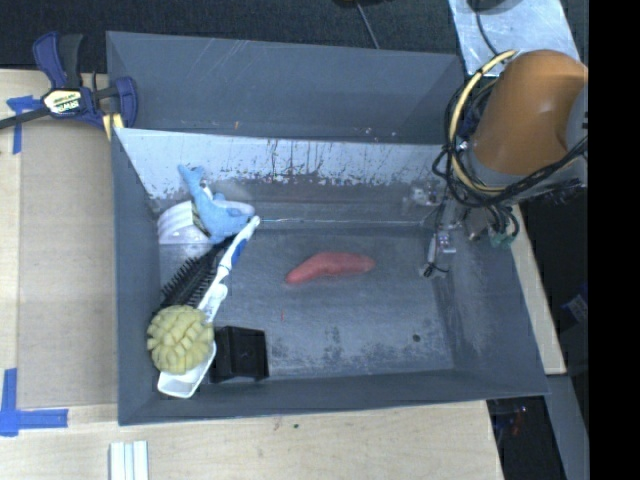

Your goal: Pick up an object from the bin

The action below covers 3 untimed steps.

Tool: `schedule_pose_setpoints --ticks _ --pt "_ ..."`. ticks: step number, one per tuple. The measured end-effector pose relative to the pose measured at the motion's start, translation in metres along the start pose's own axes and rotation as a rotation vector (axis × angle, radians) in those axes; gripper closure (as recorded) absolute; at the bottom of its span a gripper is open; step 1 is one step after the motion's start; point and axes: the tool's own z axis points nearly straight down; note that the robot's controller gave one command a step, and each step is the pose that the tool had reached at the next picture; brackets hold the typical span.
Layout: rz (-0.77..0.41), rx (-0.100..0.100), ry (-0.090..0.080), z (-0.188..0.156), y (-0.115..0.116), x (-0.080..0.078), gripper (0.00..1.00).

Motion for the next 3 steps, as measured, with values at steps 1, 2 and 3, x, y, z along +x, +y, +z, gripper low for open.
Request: schedule_pose_setpoints --ticks 1,2,3 --pt "0.000 0.000 0.000 0.000 0.000 0.000 0.00" --pt "-0.066 -0.001 0.004 0.079 0.005 0.003 0.00" --pt "-0.048 0.002 -0.011 0.076 -0.012 0.015 0.00"
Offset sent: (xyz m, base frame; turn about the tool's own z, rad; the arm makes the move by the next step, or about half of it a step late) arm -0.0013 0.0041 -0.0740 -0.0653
